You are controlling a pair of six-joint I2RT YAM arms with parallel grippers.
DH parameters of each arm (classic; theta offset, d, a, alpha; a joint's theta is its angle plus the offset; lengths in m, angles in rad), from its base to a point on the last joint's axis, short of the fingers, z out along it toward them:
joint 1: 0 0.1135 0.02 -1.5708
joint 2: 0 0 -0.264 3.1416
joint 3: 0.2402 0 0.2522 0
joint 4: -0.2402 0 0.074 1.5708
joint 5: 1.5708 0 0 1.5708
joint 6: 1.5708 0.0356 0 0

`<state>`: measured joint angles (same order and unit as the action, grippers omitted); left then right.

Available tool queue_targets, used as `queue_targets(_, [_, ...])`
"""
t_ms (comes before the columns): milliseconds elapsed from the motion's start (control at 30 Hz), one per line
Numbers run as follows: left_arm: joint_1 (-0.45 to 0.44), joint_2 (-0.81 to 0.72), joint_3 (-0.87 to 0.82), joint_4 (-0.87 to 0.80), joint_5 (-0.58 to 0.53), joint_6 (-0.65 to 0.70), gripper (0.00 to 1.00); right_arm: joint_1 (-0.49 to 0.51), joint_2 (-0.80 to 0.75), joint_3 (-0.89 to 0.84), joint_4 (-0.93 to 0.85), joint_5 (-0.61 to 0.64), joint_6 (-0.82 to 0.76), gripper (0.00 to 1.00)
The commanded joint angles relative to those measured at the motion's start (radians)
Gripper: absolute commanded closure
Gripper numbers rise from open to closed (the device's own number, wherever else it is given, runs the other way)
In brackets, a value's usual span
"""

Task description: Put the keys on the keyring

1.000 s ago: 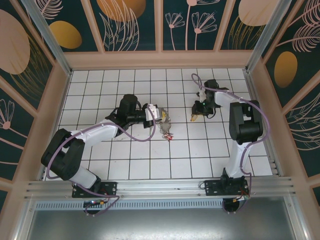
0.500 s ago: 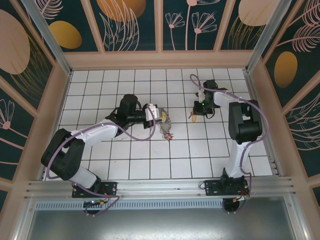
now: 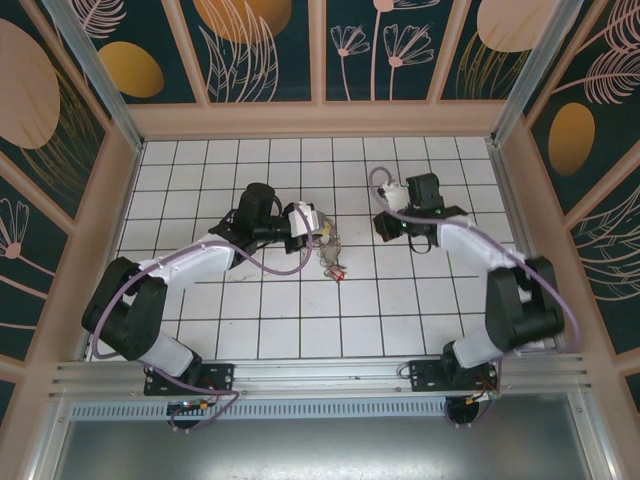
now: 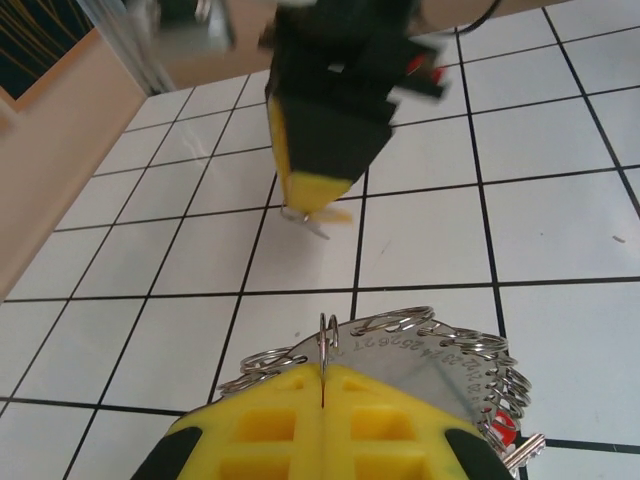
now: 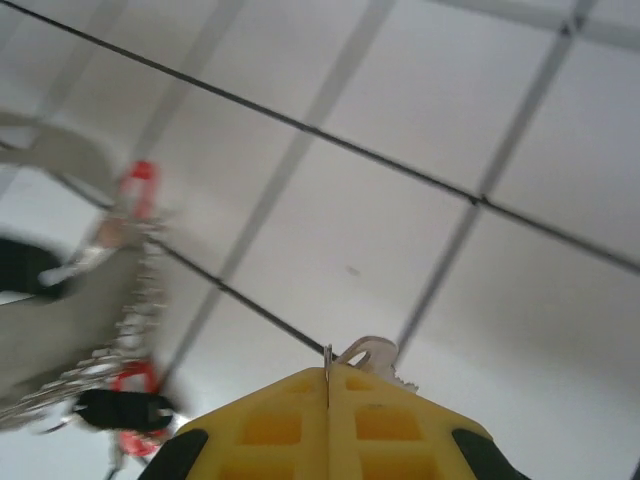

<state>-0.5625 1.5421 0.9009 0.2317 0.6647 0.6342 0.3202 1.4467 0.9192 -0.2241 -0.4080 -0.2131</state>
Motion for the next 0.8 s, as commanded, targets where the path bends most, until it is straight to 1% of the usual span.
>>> queue_targets(0, [0.006,-0.021,0.033,-0.076,-0.032,0.035,1.0,0.042,-0.097,-0.059,0.105,-0.114,-0.193,1.0])
queue_targets(67, [0.006,-0.027,0.033,-0.074,-0.037,0.029,1.0,0.059,-0.125,-0.054,0.085,-0.152,-0.225,1.0])
queue_targets(167, [0.006,-0.021,0.039,-0.08,-0.035,0.023,1.0,0.095,-0.177,-0.067,0.096,-0.233,-0.314,1.0])
queue_targets(233, [0.006,-0.017,0.035,-0.07,-0.04,0.013,1.0,0.106,-0.195,-0.065,0.101,-0.264,-0.33,1.0])
queue_targets(300, [0.006,-0.018,0.023,-0.051,-0.047,0.0,1.0,0.114,-0.198,-0.046,0.061,-0.324,-0.386,1.0])
queue_targets(333, [0.006,-0.018,0.022,-0.042,-0.051,-0.011,1.0,0.122,-0.198,-0.035,0.049,-0.333,-0.397,1.0])
queue_targets(400, [0.006,-0.016,0.025,-0.026,-0.048,-0.035,1.0,0.141,-0.194,-0.022,0.057,-0.337,-0.367,1.0])
queue_targets(467, [0.006,-0.01,0.027,-0.001,-0.036,-0.074,1.0,0.15,-0.186,-0.017,0.088,-0.34,-0.292,1.0])
queue_targets(567, [0.006,-0.005,0.025,0.042,-0.036,-0.121,1.0,0.164,-0.166,-0.016,0.091,-0.356,-0.25,1.0])
queue_targets(667, [0.006,0.005,0.034,0.053,-0.043,-0.164,1.0,0.185,-0.147,-0.028,0.127,-0.311,-0.221,1.0])
queue_targets(767, [0.006,0.004,0.015,0.095,-0.038,-0.189,1.0,0.196,-0.118,-0.021,0.193,-0.26,-0.158,1.0])
